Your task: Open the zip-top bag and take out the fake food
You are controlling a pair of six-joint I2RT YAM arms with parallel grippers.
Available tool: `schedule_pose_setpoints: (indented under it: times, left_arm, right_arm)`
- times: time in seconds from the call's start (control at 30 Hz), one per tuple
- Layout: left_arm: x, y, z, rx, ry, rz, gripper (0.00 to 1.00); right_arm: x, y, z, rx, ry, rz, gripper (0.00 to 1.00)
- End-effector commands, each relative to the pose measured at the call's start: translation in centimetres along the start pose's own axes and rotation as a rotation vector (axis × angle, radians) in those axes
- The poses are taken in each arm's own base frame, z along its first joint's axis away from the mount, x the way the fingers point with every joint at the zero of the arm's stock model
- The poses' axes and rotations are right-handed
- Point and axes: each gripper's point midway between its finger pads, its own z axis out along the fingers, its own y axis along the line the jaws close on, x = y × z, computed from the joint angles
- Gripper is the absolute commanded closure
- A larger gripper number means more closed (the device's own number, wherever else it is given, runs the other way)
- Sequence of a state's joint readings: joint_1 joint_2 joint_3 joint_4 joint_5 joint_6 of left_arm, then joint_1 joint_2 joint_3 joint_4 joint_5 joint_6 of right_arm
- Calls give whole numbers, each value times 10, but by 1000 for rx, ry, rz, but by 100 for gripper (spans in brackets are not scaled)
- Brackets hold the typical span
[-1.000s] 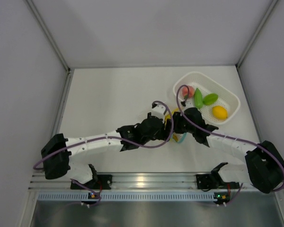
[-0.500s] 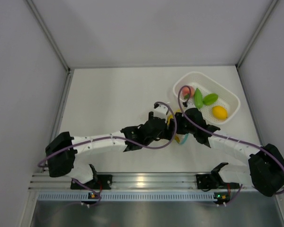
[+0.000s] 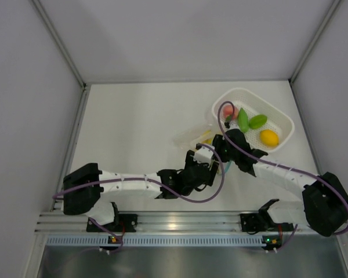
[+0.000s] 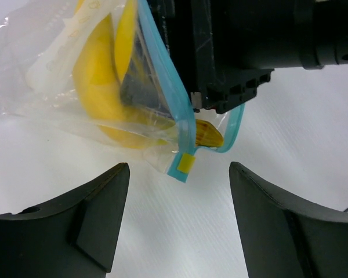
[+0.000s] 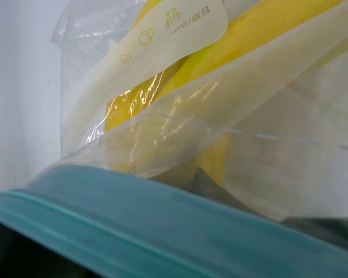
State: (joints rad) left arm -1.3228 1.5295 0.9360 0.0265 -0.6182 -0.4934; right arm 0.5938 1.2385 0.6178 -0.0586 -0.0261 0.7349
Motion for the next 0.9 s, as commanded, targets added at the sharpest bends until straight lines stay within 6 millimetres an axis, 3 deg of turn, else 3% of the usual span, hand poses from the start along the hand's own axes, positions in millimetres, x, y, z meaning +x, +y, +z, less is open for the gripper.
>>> schedule_pose_setpoints:
  times: [0.0,0.17,0.33,0.5,0.87]
  left_arm:
    - [-25,7,1,-61,-111,-60,25]
    - [-29,25,5,-178,-158,-70,28]
    - [-31,16,15,-175,-154,-57,33]
    - [-19,10,21,-152,-123,-68,33]
    - [-27,2,9,-99,-140,-146,30]
  right_arm:
    - [-9,14,-2,-28,-21,19,68]
    - [-10,26,-11,-81,-16,29,68]
    - [-12,33,-17,-109,-22,45,68]
    - [-16,36,-18,-113,-34,62,68]
    - [-9,21,-5,-63,-27,65,68]
